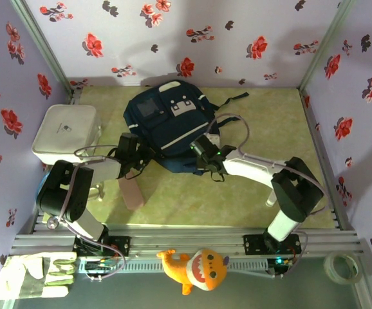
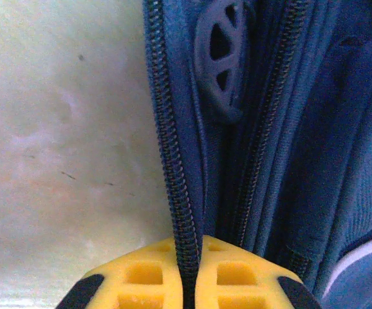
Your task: Pack the student bag
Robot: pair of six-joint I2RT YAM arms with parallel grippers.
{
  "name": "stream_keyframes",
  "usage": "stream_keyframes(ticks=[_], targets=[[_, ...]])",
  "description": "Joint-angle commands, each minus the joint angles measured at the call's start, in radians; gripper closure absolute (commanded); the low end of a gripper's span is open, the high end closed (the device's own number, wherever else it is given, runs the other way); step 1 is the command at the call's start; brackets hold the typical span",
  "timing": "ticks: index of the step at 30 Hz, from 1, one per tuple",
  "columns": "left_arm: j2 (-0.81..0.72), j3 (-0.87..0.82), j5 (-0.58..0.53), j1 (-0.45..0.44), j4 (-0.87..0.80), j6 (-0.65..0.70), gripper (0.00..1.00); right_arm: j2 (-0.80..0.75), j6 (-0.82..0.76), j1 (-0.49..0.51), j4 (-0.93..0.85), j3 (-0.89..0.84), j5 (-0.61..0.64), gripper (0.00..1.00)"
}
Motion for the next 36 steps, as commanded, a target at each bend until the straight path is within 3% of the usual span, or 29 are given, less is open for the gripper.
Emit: stream_keyframes(ticks=[1,5,10,17,21,27,31,36], targets=[[-0.064,0.020,-0.035,0.013,-0.065,0.069,1.00,-0.066,0.066,-0.049,-0.159,-0.035,0.218,0.98],[-0.092,0.052,-0.027,-0.002,-0.138,0.134,1.00,-0.120,0.054,-0.037,-0.148,-0.085,0.158,0.99],[-0.063,0.114,-0.029,-0.001,-0.193,0.215,1.00,-0.189,0.006,0.057,-0.061,-0.144,0.012,1.00],[0.109,0.341,-0.004,0.004,-0.313,0.378,0.96,-0.177,0.024,0.158,0.248,-0.225,-0.339,1.00],[0.193,0.458,0.005,0.021,-0.377,0.410,0.93,-0.103,0.036,0.196,0.325,-0.171,-0.360,1.00],[0.142,0.427,-0.035,0.089,-0.408,0.384,0.69,-0.007,0.004,0.201,0.322,-0.026,-0.308,1.00],[0.048,0.350,-0.041,0.138,-0.445,0.373,0.52,0.078,-0.023,0.202,0.330,0.072,-0.341,1.00],[-0.028,0.295,-0.001,0.142,-0.528,0.381,0.41,0.162,-0.029,0.202,0.350,0.152,-0.375,1.00]])
